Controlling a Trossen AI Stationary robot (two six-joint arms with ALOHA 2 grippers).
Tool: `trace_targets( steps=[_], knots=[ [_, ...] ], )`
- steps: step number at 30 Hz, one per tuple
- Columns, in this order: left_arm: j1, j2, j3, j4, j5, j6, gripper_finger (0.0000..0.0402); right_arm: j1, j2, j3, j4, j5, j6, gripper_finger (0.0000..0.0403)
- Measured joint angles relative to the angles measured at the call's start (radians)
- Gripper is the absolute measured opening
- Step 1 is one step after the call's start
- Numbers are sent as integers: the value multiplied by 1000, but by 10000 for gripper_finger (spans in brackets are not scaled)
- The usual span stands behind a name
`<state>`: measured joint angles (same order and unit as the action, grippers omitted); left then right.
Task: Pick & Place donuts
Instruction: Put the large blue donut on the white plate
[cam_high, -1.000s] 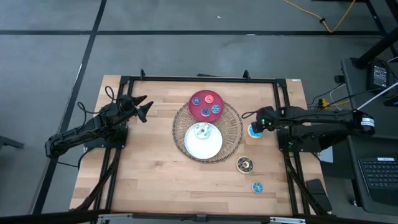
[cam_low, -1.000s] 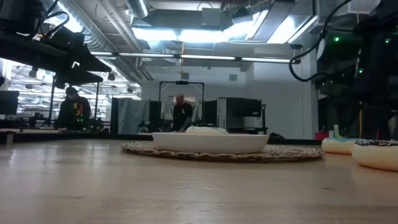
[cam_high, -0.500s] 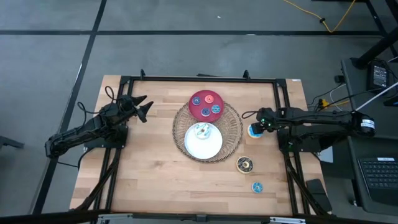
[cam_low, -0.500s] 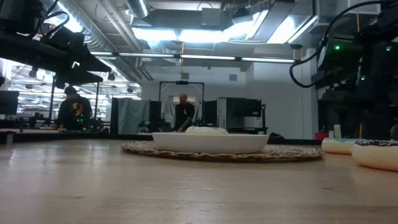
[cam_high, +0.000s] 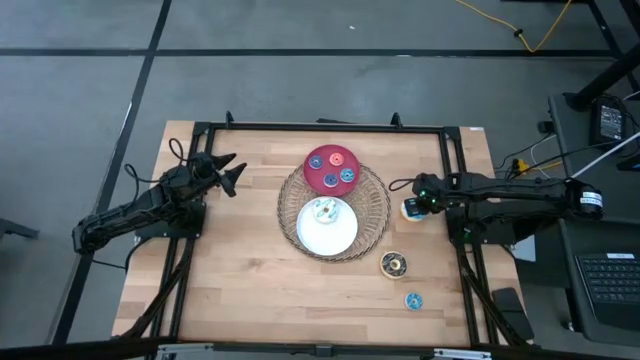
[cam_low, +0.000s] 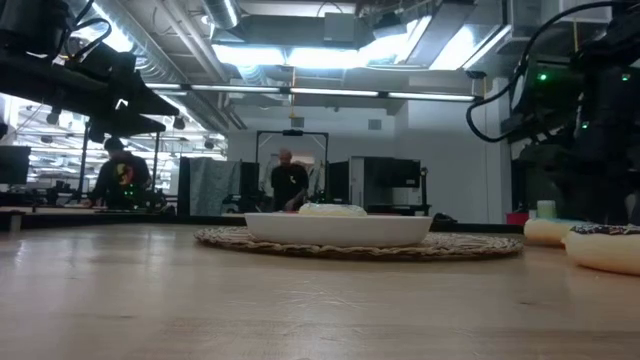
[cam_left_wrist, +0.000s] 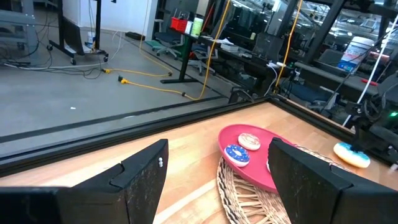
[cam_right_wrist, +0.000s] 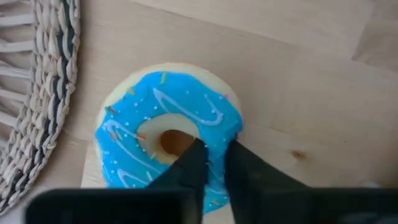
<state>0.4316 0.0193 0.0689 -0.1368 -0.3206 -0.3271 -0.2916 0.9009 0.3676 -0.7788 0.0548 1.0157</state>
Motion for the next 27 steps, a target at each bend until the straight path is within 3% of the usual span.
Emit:
trace_targets(
  steps=[3,17,27],
  knots=[
    [0,0,0,0,0,0,267,0,0,5,-8,8,-1,17],
    [0,0,0,0,0,0,267,0,21,284,-146,14,-127,16],
    [0,0,0,0,0,0,267,29,274,674,-309,0,-318,16]
  ],
)
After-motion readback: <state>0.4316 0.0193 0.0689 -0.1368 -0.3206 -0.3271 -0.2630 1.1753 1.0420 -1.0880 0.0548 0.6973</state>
